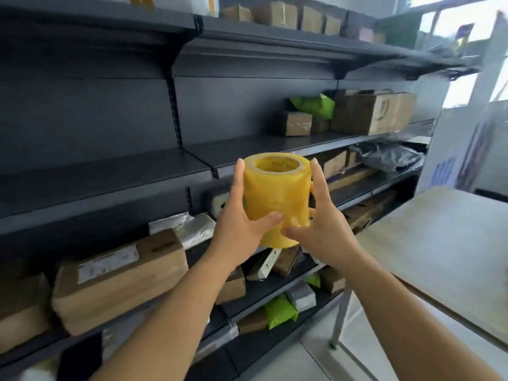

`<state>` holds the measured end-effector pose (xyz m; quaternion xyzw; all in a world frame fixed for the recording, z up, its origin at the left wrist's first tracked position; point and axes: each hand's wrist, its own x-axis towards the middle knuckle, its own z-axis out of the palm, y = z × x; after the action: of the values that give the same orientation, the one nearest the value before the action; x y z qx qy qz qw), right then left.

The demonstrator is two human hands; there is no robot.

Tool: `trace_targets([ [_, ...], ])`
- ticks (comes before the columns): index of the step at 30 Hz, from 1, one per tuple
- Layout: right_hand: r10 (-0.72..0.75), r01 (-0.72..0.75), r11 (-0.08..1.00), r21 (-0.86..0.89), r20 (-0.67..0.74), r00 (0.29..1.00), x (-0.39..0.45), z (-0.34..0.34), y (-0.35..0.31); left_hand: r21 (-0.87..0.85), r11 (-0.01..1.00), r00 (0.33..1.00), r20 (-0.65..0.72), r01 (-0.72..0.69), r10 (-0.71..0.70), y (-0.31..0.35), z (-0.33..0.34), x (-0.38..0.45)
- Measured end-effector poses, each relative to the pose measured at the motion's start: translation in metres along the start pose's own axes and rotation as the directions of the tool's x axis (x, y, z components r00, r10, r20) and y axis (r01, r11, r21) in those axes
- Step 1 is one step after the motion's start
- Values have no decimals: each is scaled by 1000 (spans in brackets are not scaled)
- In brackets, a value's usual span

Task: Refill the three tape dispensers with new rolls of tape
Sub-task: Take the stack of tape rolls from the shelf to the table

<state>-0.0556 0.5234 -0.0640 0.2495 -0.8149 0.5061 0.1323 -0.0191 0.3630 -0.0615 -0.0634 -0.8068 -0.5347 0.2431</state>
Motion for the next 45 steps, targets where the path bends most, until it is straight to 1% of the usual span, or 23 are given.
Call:
trace_targets([
  [3, 82, -84, 996, -42, -37, 996, -45, -42, 13, -36, 999, 996, 92, 12, -8, 17, 44, -27],
  [5, 129, -131, 991, -40, -46, 991, -72, -69, 19, -65, 998, 991, 137, 6, 3, 28, 71, -43],
  [8, 146, -161, 976, -144, -110, 983, -109, -104, 25, -114, 993, 976, 214, -2, 27, 42, 107, -61],
  [10, 181, -211, 959, -190, -163, 970, -131, -123, 28, -149, 989, 959, 280, 3, 39, 50, 128, -70],
  [13, 226, -274, 939, -206, -228, 947, -159, -144, 30, -222, 974, 917, 395, 35, 57, 61, 156, -81],
  [15, 260, -315, 934, -170, -282, 923, -176, -157, 31, -258, 965, 885, 459, 47, 80, 68, 174, -87],
  [19, 356, -439, 886, -150, -388, 850, -209, -176, 40, -270, 961, 825, 557, 64, 101, 75, 214, -101],
  [24, 376, -519, 837, -173, -508, 775, -252, -203, 55, -323, 941, 736, 661, 100, 149, 84, 267, -122],
  [28, 412, -592, 792, -149, -585, 699, -291, -236, 67, -376, 921, 660, 718, 101, 220, 103, 316, -147],
  [30, 429, -634, 758, -152, -615, 661, -311, -257, 74, -385, 916, 633, 737, 108, 235, 116, 342, -162],
  [32, 443, -666, 727, -167, -627, 641, -331, -281, 82, -378, 919, 615, 752, 112, 235, 131, 369, -178],
  [35, 450, -683, 710, -172, -636, 627, -359, -322, 97, -335, 935, 598, 776, 117, 203, 153, 412, -200],
  [41, 464, -702, 687, -189, -630, 623, -404, -412, 129, -309, 929, 591, 795, 202, 136, 198, 498, -235],
  [45, 456, -676, 714, -184, -611, 647, -419, -461, 154, -307, 914, 600, 795, 264, 93, 216, 548, -245],
])
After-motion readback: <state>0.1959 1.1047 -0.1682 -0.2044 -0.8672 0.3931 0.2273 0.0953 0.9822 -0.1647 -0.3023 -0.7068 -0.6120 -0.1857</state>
